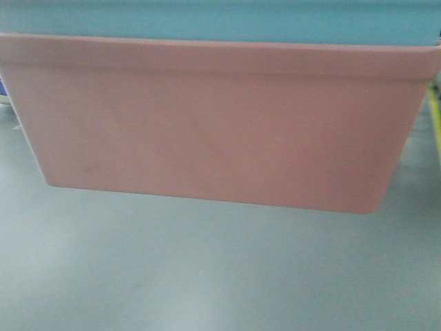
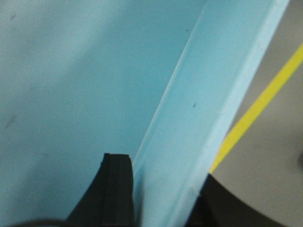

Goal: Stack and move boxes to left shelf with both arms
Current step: 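Hold the stacked bins raised in both grippers while the base drives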

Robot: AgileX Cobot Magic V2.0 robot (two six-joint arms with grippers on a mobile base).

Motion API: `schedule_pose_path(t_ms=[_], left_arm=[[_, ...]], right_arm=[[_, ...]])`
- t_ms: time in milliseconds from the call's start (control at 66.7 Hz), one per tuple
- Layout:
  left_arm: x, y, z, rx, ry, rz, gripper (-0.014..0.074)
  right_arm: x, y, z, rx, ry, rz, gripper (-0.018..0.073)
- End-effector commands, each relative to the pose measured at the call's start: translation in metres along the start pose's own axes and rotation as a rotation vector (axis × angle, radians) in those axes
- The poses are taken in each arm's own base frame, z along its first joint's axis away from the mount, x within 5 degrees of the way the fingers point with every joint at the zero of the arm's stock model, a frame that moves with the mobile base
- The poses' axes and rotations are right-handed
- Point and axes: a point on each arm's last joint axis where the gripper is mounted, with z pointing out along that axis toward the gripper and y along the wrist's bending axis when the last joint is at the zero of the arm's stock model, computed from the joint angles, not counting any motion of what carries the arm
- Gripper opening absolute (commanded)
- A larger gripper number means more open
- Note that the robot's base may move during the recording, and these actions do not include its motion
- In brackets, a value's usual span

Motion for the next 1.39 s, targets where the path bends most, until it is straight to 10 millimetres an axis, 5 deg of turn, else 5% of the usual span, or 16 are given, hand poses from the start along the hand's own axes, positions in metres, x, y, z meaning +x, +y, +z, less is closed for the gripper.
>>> schedule_pose_path(t_ms=[0, 1380], left_arm=[[-0.0128, -0.0256, -0.0345, 0.291, -0.154, -0.078, -0.0003], [-0.0114, -0.0289, -0.0300, 0.301, -0.132, -0.086, -0.0003]], right_arm=[[-0.0257, 0.0210, -0.0293, -0.219, -0.274, 0.054, 0.0055], [-0.0211, 0.0184, -0.0275, -0.191, -0.220, 0.051, 0.0055]])
